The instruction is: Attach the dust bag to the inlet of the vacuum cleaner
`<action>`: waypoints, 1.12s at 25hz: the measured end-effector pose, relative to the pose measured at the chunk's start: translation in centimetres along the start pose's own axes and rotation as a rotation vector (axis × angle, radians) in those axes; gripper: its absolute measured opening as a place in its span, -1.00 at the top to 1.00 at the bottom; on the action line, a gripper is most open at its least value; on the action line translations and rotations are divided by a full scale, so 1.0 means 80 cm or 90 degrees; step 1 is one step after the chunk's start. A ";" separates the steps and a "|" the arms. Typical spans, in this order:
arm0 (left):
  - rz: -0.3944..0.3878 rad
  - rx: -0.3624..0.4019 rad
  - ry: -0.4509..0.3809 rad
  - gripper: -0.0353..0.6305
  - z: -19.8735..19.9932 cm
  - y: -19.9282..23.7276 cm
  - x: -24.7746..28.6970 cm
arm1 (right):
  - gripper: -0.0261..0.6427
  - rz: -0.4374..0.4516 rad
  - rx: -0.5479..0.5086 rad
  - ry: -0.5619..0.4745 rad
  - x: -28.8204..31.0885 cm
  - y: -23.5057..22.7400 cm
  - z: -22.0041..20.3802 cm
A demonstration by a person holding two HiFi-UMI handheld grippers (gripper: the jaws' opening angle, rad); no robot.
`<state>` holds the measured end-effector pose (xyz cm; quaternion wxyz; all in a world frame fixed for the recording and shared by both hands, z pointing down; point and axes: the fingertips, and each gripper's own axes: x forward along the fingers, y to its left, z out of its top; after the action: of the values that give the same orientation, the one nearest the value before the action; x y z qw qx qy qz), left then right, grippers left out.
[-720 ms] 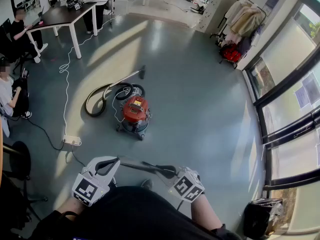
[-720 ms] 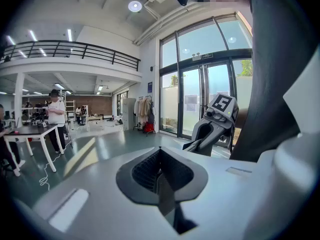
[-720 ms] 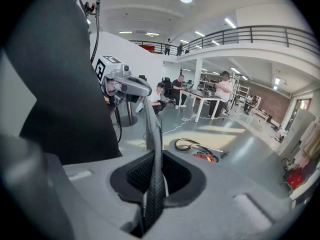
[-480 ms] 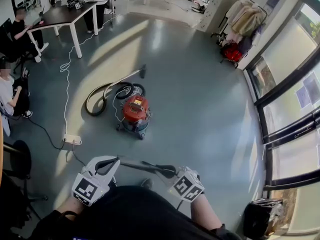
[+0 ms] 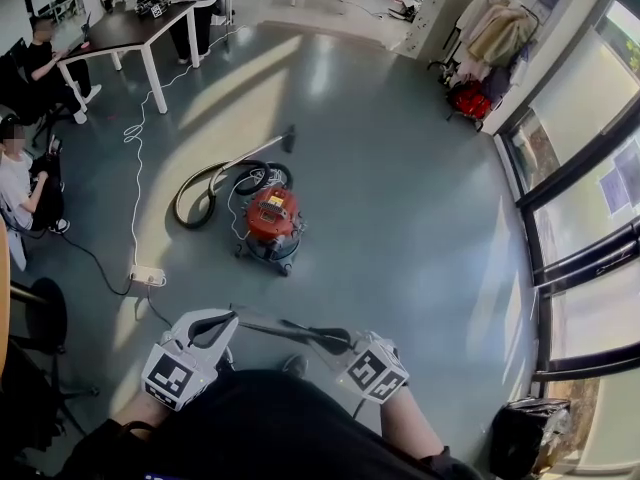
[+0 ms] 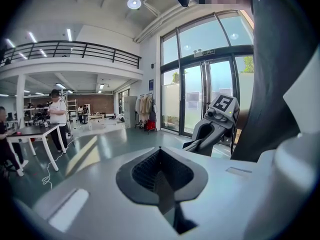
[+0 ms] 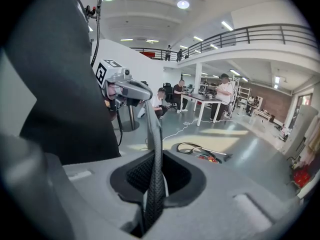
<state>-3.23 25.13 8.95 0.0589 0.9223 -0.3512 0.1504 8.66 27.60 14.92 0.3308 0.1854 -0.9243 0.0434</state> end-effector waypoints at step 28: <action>0.027 0.004 0.001 0.85 0.017 0.114 0.062 | 0.87 0.019 -0.017 0.030 0.049 -0.068 -0.006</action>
<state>-5.46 14.87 9.31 0.0534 0.9146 -0.3703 0.1533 8.19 21.44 17.50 0.3544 0.1664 -0.9193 0.0405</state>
